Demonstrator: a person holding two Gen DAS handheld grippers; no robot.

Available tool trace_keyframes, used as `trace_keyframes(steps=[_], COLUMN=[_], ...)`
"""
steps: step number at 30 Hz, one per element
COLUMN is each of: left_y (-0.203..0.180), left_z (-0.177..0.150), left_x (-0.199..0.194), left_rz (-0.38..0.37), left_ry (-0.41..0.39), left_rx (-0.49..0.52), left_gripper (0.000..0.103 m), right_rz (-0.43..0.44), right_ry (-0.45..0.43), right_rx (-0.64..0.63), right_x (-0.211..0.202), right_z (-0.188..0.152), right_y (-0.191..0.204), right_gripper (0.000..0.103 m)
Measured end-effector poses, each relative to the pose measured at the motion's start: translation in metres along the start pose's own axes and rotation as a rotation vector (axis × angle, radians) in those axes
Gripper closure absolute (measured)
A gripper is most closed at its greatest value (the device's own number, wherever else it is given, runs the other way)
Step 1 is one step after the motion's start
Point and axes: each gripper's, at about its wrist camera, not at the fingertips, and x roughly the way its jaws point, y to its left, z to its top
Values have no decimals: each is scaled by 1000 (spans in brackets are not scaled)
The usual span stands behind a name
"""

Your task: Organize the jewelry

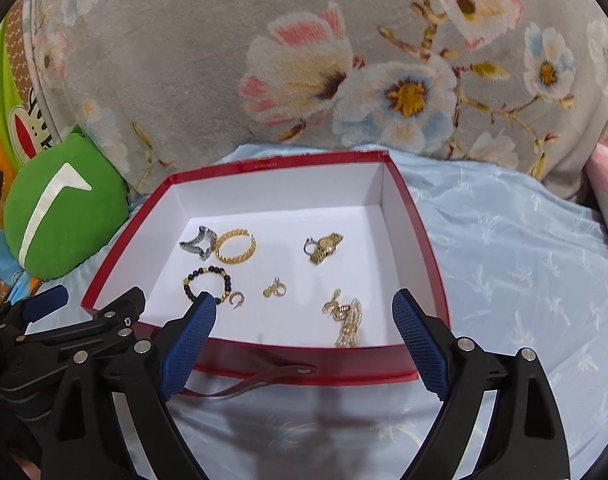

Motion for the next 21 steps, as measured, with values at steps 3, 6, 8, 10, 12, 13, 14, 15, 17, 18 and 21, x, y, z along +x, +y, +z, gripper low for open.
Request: trace_keyframes(steps=[3, 6, 8, 10, 12, 13, 14, 15, 17, 18, 21], left_y=[-3, -3, -4, -6, -6, -6, -5, -5, -5, -5, -5], left_z=[-4, -8, -8, -9, -9, -10, -10, -11, -11, -11, -11], left_x=[7, 12, 11, 10, 10, 9, 9, 9, 9, 9, 8], left_rz=[12, 8, 18, 28, 32, 32, 33, 34, 35, 35, 35], left_ry=[11, 9, 1, -8, -7, -6, -5, -5, -3, -2, -5], left_rx=[5, -4, 0, 8, 4, -1, -5, -8, -11, -11, -11], left_gripper=[8, 8, 8, 7, 7, 7, 7, 7, 7, 7, 7], right_rz=[2, 1, 7, -3, 0, 1, 2, 3, 4, 4, 3], right_ry=[16, 27, 26, 21, 21, 23, 26, 29, 33, 35, 32], right_rx=[10, 13, 21, 14, 11, 11, 10, 10, 8, 8, 8], right_x=[8, 15, 18, 18, 18, 18, 19, 19, 19, 19, 19], right_z=[-6, -9, -11, -12, -12, -11, -11, -11, -11, -11, -11], right_y=[-3, -5, -7, -7, -7, -8, -8, -8, -8, -8, -8], right_gripper=[16, 16, 16, 16, 16, 15, 15, 16, 15, 15, 15])
